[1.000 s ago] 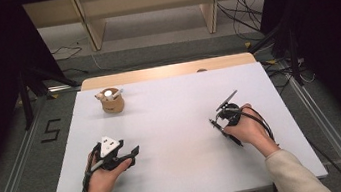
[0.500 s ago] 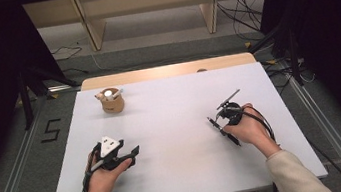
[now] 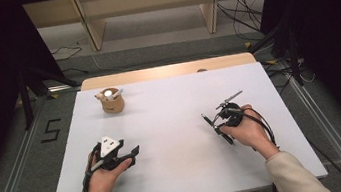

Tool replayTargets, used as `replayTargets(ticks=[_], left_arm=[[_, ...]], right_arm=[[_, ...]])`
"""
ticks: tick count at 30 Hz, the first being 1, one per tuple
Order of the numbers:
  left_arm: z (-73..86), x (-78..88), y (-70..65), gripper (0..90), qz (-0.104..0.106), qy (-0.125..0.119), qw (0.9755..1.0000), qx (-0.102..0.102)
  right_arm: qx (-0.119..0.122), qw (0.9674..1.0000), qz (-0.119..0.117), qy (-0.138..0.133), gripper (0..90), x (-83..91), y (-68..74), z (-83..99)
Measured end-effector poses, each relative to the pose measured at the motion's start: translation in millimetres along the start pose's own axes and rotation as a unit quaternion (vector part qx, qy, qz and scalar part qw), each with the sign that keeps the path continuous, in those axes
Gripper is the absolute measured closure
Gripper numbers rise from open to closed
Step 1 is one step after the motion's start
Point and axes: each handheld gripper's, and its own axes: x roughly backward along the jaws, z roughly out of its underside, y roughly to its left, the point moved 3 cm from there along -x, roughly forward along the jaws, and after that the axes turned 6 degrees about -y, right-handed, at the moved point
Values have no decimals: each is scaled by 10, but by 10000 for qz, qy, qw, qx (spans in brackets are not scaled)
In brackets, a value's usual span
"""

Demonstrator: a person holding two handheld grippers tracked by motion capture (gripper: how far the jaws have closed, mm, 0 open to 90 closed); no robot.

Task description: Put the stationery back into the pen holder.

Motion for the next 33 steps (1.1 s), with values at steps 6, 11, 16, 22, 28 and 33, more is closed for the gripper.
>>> replayTargets(ticks=[6,11,16,22,28,33], left_arm=[[-1,0,-1,350,10,-6,10000,2],[-1,0,-1,349,10,-8,10000,0],[-1,-1,-3,349,6,-15,10000,6],[-5,2,-5,349,-2,-21,10000,0],[-7,3,-3,349,-6,-22,10000,-6],[-5,-1,-4,348,-5,-20,10000,-4]], right_arm=[[9,9992,-125,-381,795,15,33,10],[-28,9978,-142,-643,796,27,33,23],[-2,9959,-171,-890,796,44,49,19],[7,9938,-268,-1077,795,17,84,45],[52,9906,-357,-1319,795,-4,127,49],[76,9888,-373,-1445,795,-9,151,47]])
